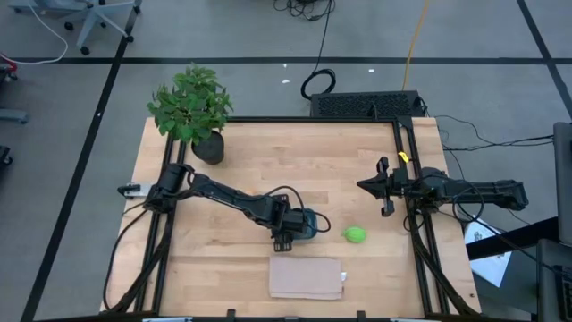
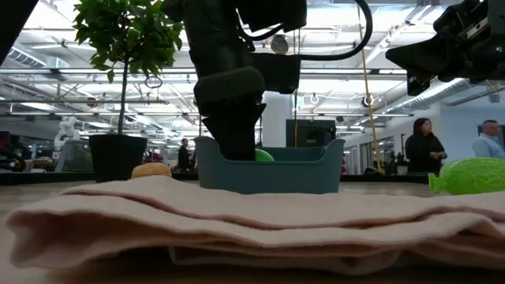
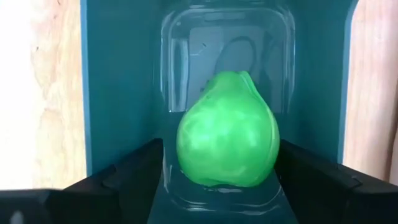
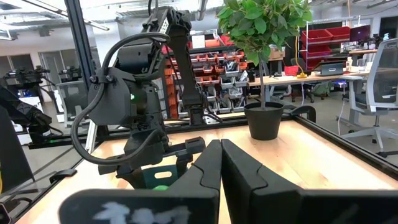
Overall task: Pick and placing Produce into tupperware
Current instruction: Put the green pear into the blue bin
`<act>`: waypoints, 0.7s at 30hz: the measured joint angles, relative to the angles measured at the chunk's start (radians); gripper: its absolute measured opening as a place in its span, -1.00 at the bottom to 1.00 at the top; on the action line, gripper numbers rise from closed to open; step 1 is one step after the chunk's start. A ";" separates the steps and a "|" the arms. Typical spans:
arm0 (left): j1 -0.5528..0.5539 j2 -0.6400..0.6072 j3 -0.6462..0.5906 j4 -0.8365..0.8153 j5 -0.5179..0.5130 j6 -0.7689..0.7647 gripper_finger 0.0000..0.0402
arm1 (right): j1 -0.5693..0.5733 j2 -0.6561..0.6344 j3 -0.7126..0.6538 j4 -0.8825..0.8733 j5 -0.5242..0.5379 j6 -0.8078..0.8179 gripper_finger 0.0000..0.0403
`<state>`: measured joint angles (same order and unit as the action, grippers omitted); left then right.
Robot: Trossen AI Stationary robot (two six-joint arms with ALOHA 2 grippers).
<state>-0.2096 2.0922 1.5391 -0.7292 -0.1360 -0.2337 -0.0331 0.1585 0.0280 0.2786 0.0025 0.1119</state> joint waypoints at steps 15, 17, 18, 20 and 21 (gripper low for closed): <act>0.000 -0.003 0.002 -0.011 -0.023 0.022 0.52 | 0.000 0.000 0.000 0.000 0.000 0.000 -1.00; 0.000 -0.003 0.002 -0.015 -0.023 0.022 0.52 | 0.000 0.000 0.000 0.000 0.000 0.000 -1.00; 0.000 -0.003 0.002 -0.018 -0.023 0.022 0.52 | 0.000 0.000 0.000 0.000 0.000 0.000 -1.00; 0.000 -0.010 0.002 -0.025 -0.025 0.022 0.52 | 0.000 0.000 0.000 0.000 0.000 0.000 -1.00; 0.000 -0.013 0.003 -0.025 -0.026 0.022 0.52 | 0.000 0.000 0.000 0.000 0.000 0.000 -1.00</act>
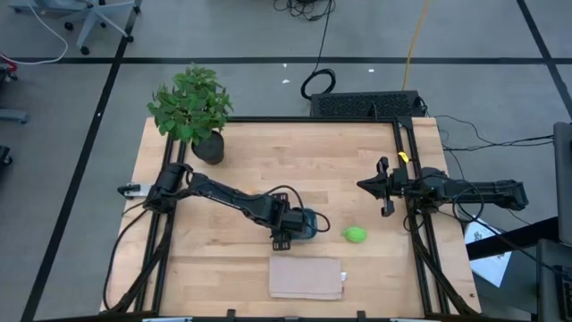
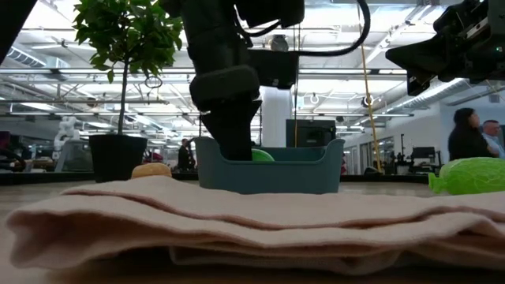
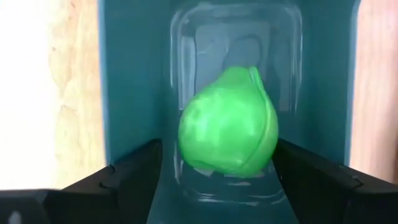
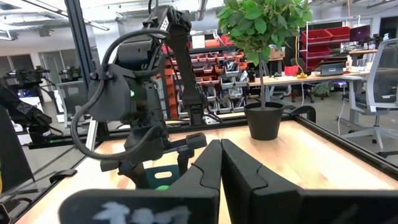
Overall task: Pick and placing Produce into tupperware
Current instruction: Put the green pear into the blue bin, then put the green melon into the blue bin
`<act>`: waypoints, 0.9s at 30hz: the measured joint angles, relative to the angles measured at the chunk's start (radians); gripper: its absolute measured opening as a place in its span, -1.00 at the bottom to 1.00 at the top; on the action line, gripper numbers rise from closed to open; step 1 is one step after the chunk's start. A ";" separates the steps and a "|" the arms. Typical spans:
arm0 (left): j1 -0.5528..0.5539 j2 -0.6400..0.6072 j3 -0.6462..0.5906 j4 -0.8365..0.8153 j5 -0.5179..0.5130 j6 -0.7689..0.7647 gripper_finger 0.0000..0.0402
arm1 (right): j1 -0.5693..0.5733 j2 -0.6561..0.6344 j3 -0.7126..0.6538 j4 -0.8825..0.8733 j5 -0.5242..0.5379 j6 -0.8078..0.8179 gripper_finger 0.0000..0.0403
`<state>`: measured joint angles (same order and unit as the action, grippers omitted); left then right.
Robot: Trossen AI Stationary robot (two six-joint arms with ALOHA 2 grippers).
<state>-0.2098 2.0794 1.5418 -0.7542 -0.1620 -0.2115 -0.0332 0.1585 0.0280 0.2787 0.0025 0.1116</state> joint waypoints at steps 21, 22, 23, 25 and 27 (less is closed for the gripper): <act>-0.003 -0.143 0.001 -0.040 -0.059 0.017 0.44 | 0.000 0.000 0.000 0.000 0.000 0.000 -1.00; -0.004 -0.148 0.001 -0.042 -0.065 0.018 0.40 | 0.000 0.001 0.000 0.000 0.000 0.000 -1.00; -0.004 -0.150 0.001 -0.043 -0.070 0.018 0.35 | 0.000 0.001 0.000 0.000 0.000 0.000 -1.00; -0.004 -0.152 0.001 -0.043 -0.075 0.018 0.23 | 0.000 0.001 0.000 0.000 0.000 0.000 -1.00; -0.004 -0.151 0.001 -0.055 -0.075 0.024 0.08 | 0.000 0.001 0.000 0.000 0.000 0.000 -1.00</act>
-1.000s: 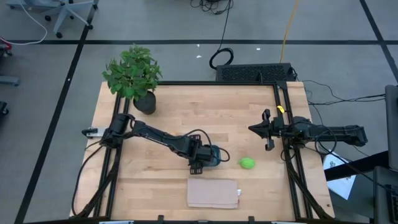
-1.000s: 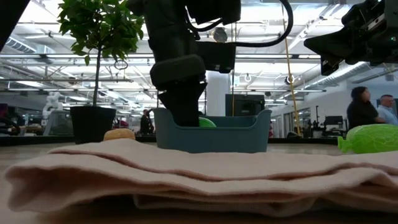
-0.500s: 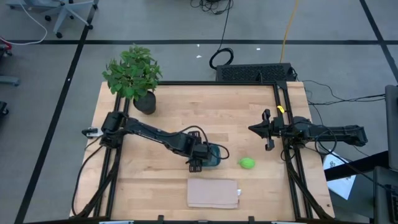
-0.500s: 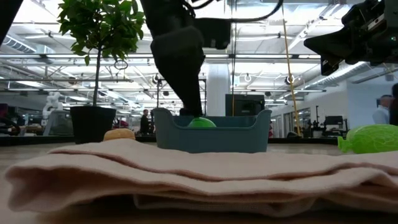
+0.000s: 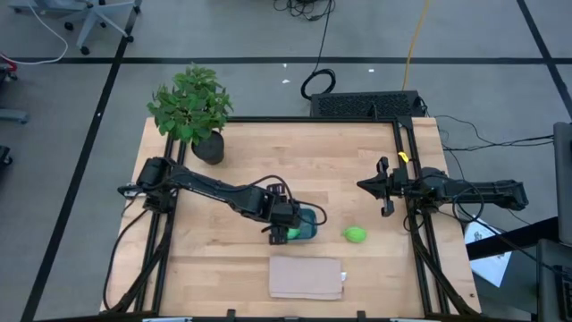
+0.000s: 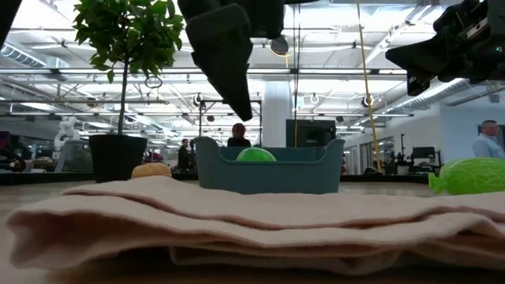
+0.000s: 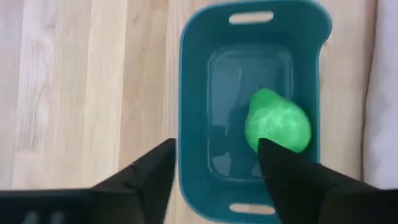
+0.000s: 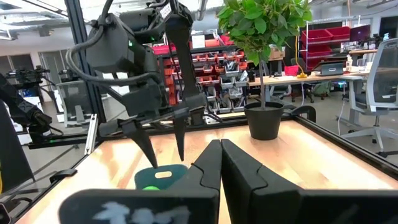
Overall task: Pick and placing Produce into tupperware
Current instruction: Put the green melon into the blue bin
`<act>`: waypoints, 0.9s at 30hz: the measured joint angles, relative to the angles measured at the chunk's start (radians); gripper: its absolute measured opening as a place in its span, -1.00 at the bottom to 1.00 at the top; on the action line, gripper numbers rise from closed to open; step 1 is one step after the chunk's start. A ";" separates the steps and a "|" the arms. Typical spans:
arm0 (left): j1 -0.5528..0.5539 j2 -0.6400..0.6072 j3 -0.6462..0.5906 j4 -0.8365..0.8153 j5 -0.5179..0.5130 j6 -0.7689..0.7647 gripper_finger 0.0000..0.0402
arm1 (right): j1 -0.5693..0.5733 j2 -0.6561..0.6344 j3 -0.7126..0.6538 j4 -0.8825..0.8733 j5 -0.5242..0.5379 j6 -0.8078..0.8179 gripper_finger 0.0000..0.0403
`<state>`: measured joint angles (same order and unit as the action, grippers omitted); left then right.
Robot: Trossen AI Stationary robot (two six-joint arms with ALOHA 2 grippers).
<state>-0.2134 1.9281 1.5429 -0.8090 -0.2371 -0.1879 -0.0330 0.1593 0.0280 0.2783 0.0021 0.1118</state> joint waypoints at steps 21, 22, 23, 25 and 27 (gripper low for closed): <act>0.011 0.000 0.000 -0.009 0.018 0.029 -0.96 | 0.000 0.000 0.000 0.000 0.000 0.000 -1.00; 0.011 0.000 0.000 -0.009 0.018 0.031 -0.98 | 0.000 0.000 0.000 0.000 0.000 0.000 -1.00; 0.010 0.000 0.000 -0.009 0.018 0.037 -0.99 | 0.000 0.000 0.000 0.000 0.000 0.000 -1.00; 0.010 0.000 0.000 -0.009 0.018 0.044 -0.97 | 0.000 0.000 0.000 0.000 0.000 0.000 -1.00; 0.010 0.000 0.000 -0.008 0.018 0.046 -0.94 | 0.000 0.000 0.000 0.000 0.000 0.000 -1.00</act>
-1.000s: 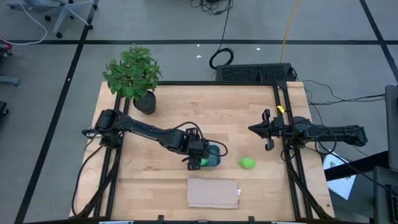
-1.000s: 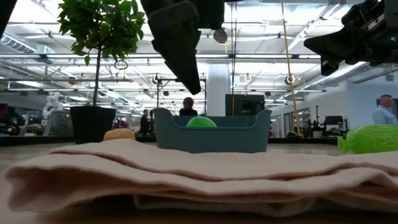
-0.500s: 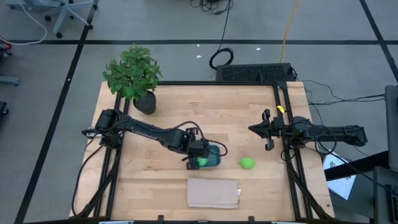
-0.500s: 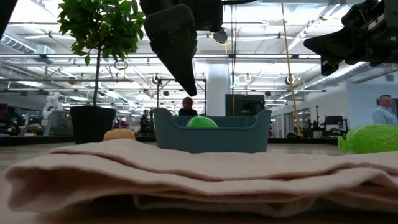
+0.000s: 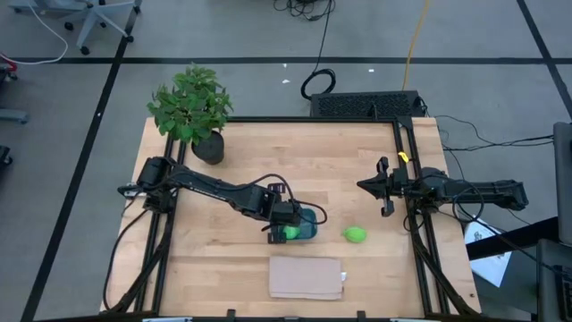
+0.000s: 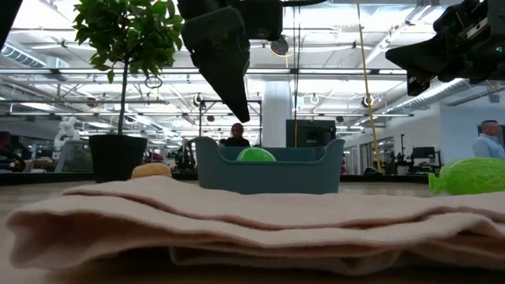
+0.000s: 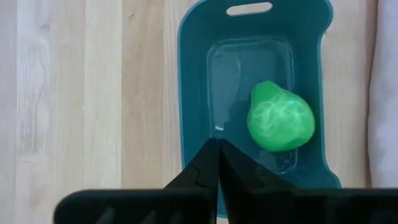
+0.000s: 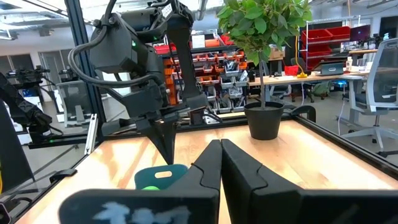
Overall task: Pick and placing Produce into tupperware
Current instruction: Put the green melon into the blue bin
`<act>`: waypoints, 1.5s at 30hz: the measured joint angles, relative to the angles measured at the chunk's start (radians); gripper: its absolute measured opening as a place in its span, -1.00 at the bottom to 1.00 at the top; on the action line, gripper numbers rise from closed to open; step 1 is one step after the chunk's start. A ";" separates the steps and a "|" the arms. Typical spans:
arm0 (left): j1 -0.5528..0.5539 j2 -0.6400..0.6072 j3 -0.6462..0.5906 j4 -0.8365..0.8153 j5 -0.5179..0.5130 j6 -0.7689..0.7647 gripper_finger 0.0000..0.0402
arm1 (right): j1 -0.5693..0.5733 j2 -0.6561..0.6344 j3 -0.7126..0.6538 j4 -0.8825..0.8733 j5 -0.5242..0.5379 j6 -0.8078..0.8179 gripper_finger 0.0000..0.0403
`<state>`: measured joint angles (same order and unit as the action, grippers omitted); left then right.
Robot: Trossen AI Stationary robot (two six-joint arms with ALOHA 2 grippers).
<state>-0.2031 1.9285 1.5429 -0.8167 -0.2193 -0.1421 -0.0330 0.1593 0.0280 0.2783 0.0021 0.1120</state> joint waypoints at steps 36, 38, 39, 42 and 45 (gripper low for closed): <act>-0.233 -0.393 0.000 -0.094 -0.566 0.018 -1.00 | 0.001 0.000 0.000 0.001 -0.003 0.026 -1.00; -0.219 -0.395 0.000 -0.070 -0.556 0.055 -1.00 | 0.001 0.000 0.000 0.001 -0.003 0.026 -1.00; -0.212 -0.402 0.000 -0.057 -0.541 0.076 -1.00 | 0.001 0.000 0.000 0.001 -0.003 0.026 -1.00; -0.191 -0.432 -0.006 0.030 -0.486 0.164 -1.00 | 0.001 0.000 0.000 0.001 -0.003 0.026 -1.00; -0.168 -0.475 -0.022 0.102 -0.393 0.270 -1.00 | 0.001 0.000 0.000 0.001 -0.003 0.026 -1.00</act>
<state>-0.3711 1.4539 1.5213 -0.7144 -0.6119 0.1279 -0.0318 0.1596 0.0280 0.2794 -0.0011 0.1379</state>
